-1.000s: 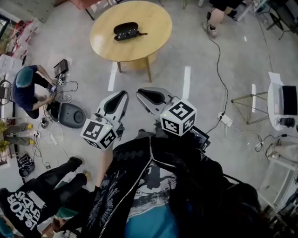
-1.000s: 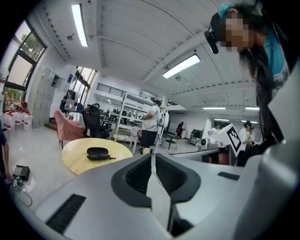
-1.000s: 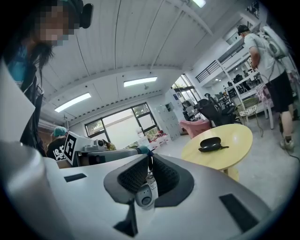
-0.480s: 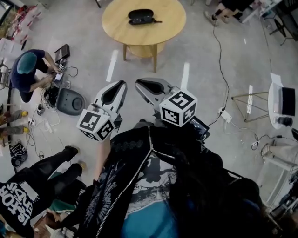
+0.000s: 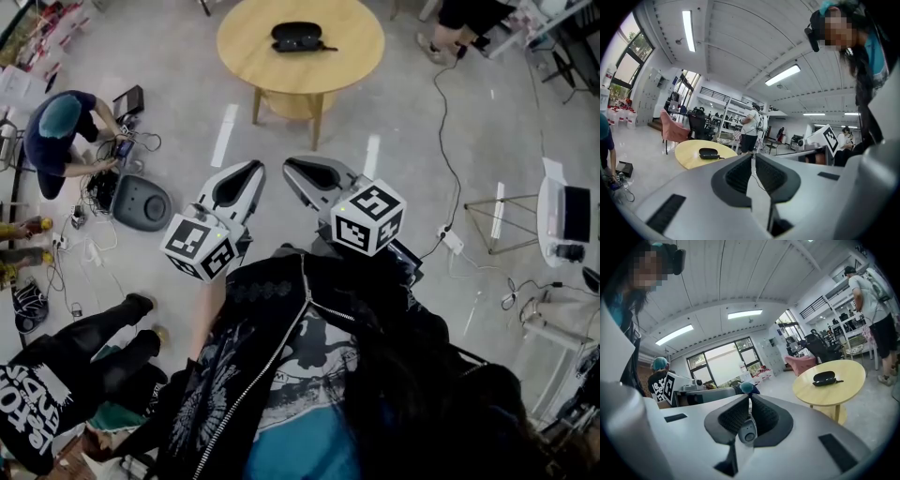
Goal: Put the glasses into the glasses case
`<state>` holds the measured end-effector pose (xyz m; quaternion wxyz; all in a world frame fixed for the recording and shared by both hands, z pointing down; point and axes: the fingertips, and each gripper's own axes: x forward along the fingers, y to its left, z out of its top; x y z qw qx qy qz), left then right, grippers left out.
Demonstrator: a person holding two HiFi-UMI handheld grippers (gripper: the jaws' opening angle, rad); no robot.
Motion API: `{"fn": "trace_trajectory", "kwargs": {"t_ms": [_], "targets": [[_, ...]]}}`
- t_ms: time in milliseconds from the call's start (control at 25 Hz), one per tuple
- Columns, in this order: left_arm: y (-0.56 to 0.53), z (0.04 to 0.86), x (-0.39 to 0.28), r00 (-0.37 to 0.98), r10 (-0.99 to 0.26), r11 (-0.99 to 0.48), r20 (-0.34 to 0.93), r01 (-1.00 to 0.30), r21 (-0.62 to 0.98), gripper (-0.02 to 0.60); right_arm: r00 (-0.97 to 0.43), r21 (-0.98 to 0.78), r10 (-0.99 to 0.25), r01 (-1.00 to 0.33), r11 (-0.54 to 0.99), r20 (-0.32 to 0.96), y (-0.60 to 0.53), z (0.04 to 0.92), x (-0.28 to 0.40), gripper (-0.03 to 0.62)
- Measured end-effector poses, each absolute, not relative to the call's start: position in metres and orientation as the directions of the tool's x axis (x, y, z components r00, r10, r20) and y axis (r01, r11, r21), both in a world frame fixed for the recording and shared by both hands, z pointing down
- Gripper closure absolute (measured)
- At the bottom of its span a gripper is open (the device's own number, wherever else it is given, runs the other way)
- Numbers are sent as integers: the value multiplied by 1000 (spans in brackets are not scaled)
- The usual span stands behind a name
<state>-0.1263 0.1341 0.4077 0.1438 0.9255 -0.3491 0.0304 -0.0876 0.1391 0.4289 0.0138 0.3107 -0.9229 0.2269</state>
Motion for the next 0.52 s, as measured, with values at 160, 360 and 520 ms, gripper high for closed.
{"fn": "trace_trajectory", "kwargs": {"t_ms": [160, 360, 520], "targets": [[130, 406, -129, 758, -634, -719, 155, -651, 244, 545, -806, -410, -568, -581, 703, 168, 134, 428, -91, 546], [127, 406, -127, 760, -631, -720, 156, -649, 245, 545, -807, -409, -566, -579, 705, 167, 131, 428, -91, 546], [128, 408, -127, 758, -631, -717, 164, -651, 248, 546, -809, -411, -562, -578, 705, 173, 131, 429, -90, 546]]}}
